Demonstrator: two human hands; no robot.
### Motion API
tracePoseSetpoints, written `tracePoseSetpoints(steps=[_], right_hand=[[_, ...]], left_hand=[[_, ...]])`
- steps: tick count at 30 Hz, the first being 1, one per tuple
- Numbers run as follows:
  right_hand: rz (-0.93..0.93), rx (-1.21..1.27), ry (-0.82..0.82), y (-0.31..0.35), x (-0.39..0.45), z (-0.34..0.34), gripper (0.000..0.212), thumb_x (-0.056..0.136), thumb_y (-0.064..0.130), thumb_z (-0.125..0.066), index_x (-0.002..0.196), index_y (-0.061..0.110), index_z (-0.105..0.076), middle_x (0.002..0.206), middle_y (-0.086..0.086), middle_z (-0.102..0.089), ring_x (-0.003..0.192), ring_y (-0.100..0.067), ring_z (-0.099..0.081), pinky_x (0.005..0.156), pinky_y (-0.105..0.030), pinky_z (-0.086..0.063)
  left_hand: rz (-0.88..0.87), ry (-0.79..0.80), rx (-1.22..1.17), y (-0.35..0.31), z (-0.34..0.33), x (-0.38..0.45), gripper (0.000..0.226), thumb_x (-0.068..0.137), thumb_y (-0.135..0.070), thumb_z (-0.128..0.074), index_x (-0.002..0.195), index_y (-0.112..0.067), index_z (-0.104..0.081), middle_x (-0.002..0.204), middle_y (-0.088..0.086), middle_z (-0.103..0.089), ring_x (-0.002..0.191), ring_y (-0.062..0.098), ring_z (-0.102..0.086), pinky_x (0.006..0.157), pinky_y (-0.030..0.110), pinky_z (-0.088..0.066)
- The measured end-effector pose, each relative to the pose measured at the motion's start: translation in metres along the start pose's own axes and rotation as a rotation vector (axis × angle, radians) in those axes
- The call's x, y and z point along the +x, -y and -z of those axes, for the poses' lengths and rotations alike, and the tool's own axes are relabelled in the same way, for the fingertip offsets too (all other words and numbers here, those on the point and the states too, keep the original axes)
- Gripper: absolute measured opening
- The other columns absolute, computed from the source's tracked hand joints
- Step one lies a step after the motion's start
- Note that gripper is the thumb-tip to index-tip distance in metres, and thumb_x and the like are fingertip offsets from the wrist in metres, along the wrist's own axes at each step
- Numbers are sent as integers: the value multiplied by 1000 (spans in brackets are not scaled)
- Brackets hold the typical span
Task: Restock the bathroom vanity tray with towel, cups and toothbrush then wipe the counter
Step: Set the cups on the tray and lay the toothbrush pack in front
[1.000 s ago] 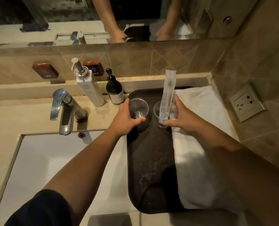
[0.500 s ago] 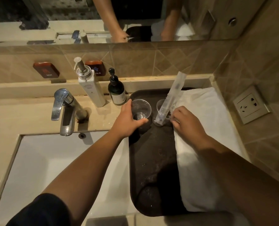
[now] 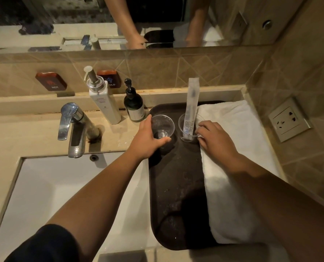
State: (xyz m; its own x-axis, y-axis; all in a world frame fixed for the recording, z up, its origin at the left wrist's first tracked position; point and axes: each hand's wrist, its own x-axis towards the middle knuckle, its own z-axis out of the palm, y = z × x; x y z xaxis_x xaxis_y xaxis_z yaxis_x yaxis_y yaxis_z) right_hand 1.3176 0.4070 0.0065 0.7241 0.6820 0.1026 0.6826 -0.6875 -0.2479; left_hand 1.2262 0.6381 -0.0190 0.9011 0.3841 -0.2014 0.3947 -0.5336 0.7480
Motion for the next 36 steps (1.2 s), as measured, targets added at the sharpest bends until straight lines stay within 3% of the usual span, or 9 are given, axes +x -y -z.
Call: tracePoseSetpoints(steps=[14, 17, 20, 22, 24, 27, 29, 31, 36], right_hand=[[23, -18, 8, 0, -14, 8, 42, 88, 17, -65, 130, 16, -58, 139, -9, -52, 124, -29, -46, 103, -42, -43], [-89, 104, -62, -1, -12, 17, 45, 84, 16, -59, 129, 15, -56, 139, -8, -51, 125, -26, -45, 104, -43, -41], [-251, 384, -146, 1, 13, 31, 43, 88, 23, -50, 130, 15, -55, 134, -3, -52, 119, -20, -50, 97, -34, -43], [-359, 537, -97, 0, 45, 38, 44, 92, 28, -52, 133, 15, -53, 133, -2, -54, 117, -18, -53, 96, -31, -42], [-411, 620, 58, -2, 76, 44, 47, 92, 37, -58, 134, 17, -54, 133, -1, -57, 118, -17, -54, 102, -36, -41], [-395, 723, 283, -3, 103, 46, 33, 91, 35, -63, 122, 23, -64, 115, 8, -66, 109, -13, -60, 95, -34, -44], [-408, 856, 342, -2, 108, 43, 11, 92, 26, -65, 100, 25, -71, 89, 14, -72, 87, -6, -65, 76, -28, -47], [-425, 956, 337, 0, 106, 43, 7, 90, 21, -66, 85, 21, -70, 71, 14, -70, 67, -1, -63, 64, -25, -42], [-398, 999, 199, 0, 93, 65, 7, 86, 19, -70, 90, 25, -71, 93, 6, -72, 91, -12, -64, 79, -31, -45]], left_hand=[[-2, -19, 12, -2, -2, 0, 107, 75, -52, -79, 155, -26, -14, 160, 5, -24, 141, 29, -35, 108, 44, -37], [-4, -11, 12, 0, -2, 1, 107, 74, -53, -79, 154, -26, -14, 160, 4, -24, 140, 29, -36, 108, 43, -37], [-4, -10, 12, 1, -1, 2, 107, 74, -54, -79, 154, -26, -14, 160, 4, -25, 140, 29, -36, 107, 42, -38], [1, -4, 11, 2, -1, 3, 108, 73, -55, -79, 154, -26, -14, 160, 4, -25, 140, 28, -36, 107, 42, -38], [3, 1, 10, 3, -1, 3, 108, 73, -56, -79, 154, -27, -14, 160, 4, -25, 140, 28, -36, 107, 41, -38], [6, 5, 3, 2, 0, 3, 108, 73, -55, -79, 154, -27, -13, 160, 4, -24, 140, 28, -35, 107, 41, -37], [12, 4, 6, 1, 0, 2, 108, 73, -55, -79, 154, -28, -13, 160, 3, -23, 141, 28, -35, 107, 41, -37], [14, 7, 7, 1, 0, 1, 108, 73, -55, -79, 154, -28, -13, 161, 3, -23, 141, 28, -35, 107, 41, -38], [22, 28, 11, 2, 3, 4, 115, 70, -58, -80, 156, -28, -10, 161, 3, -23, 142, 27, -34, 107, 40, -37]])
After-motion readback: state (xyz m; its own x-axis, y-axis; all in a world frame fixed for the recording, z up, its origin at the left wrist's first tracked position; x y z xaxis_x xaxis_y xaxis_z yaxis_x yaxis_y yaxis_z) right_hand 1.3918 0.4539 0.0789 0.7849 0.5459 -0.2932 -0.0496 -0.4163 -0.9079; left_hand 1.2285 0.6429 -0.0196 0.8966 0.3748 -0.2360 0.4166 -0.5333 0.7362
